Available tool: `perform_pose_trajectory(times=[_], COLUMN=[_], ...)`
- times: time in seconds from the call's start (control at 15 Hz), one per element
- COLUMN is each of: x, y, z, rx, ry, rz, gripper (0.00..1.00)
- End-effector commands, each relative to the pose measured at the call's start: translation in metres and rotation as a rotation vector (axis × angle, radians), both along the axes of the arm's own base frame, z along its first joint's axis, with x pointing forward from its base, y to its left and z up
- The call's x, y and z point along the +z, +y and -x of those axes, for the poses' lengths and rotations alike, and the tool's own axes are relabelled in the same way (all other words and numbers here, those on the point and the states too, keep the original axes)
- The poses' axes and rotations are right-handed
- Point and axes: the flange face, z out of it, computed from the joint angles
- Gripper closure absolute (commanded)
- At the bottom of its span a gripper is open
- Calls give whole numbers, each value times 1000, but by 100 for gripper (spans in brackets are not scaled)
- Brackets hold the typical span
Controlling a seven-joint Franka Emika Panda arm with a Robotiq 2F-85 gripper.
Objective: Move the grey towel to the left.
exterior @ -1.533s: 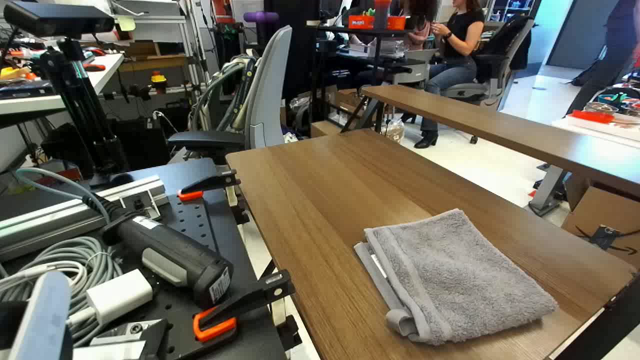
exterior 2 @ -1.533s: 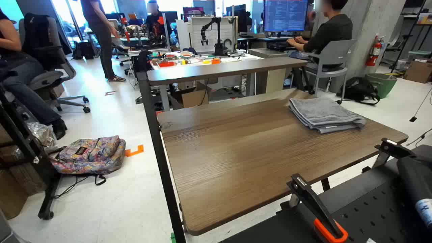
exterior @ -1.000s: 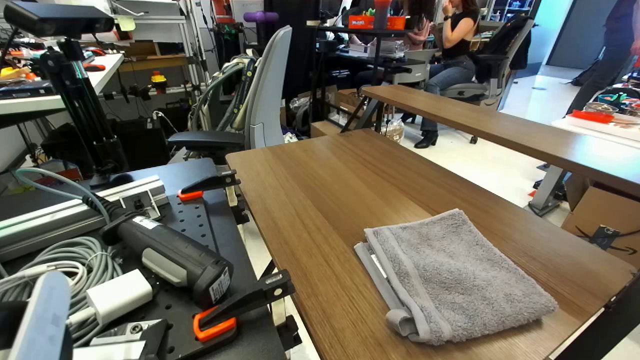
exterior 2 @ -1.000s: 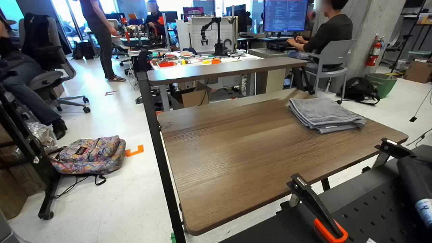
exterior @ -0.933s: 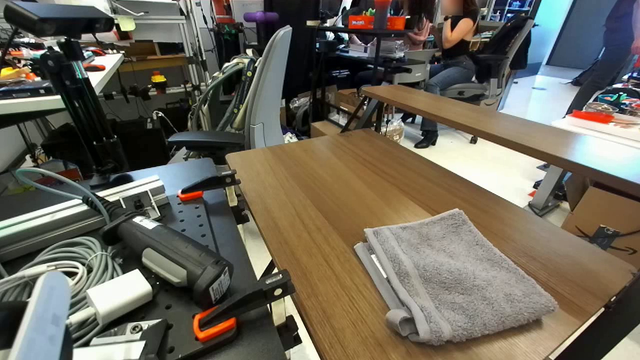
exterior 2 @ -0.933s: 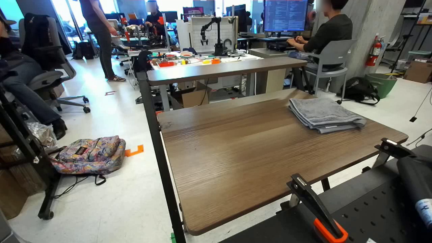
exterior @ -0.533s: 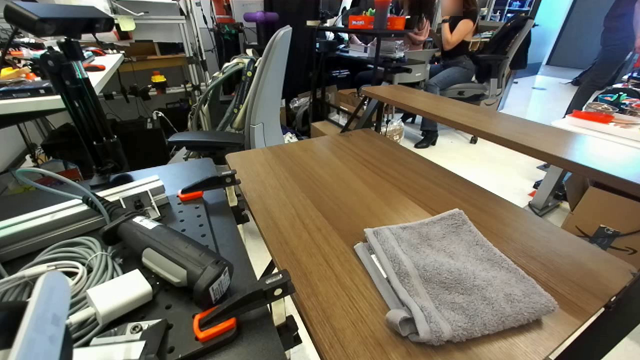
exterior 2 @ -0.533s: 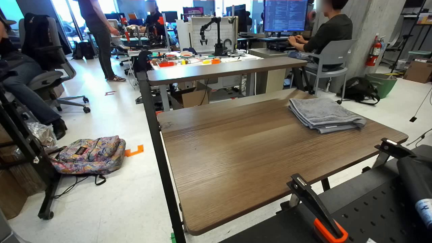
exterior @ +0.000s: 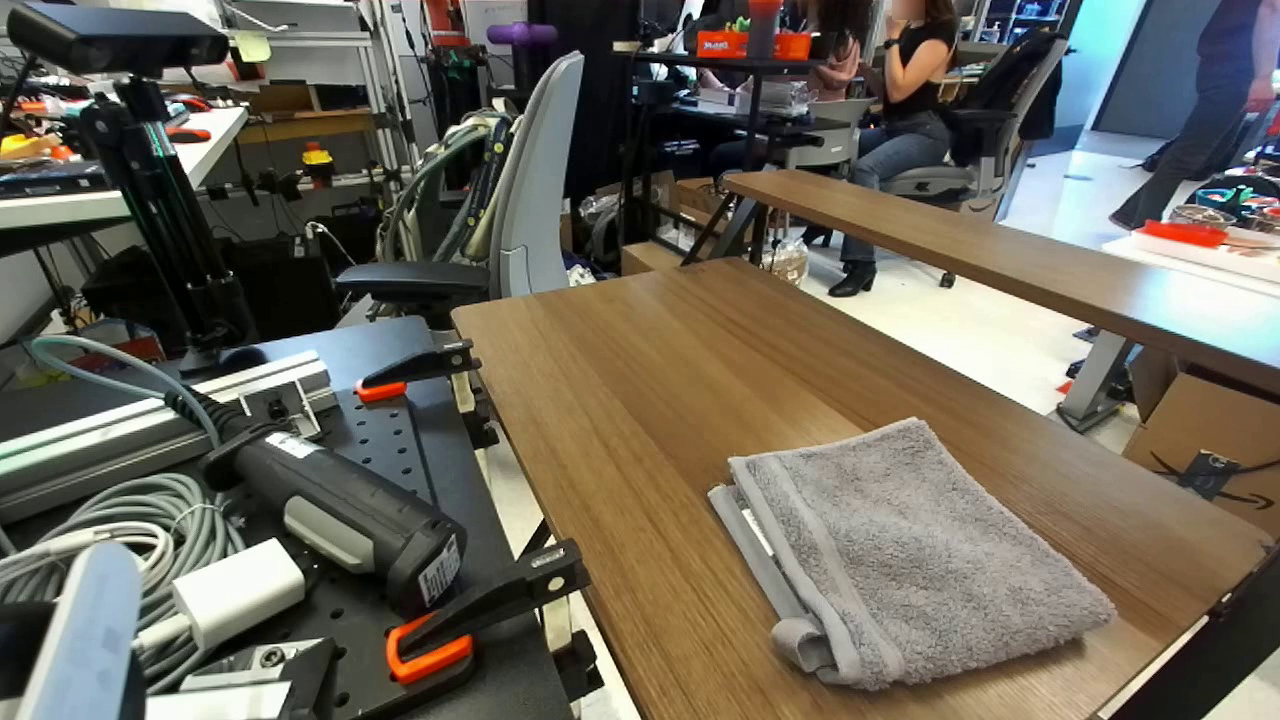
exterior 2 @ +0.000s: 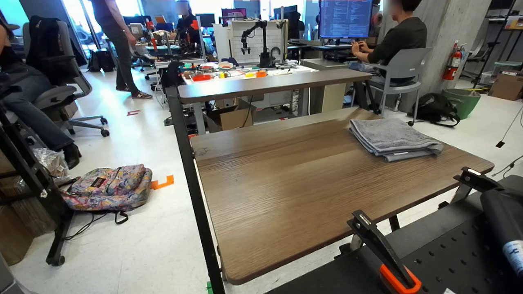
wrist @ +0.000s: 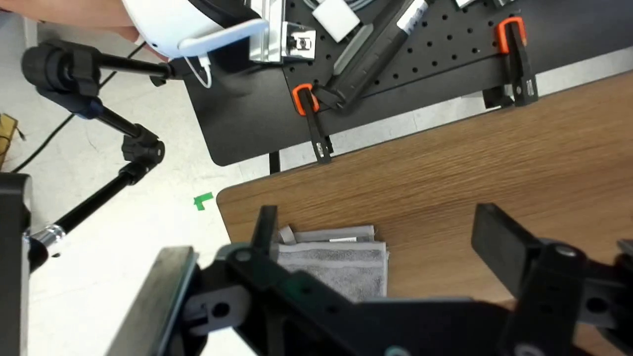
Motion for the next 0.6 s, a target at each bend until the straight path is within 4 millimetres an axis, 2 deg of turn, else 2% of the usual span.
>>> perform_pose_trajectory(times=[0.0, 0.33, 0.53], x=[-45, -118, -156], y=[6, -1, -15], z=[-41, -96, -119], rx=[-63, -115, -157], ry=[-55, -190, -231], rz=[-22, -48, -50], gripper=[0, 0, 0])
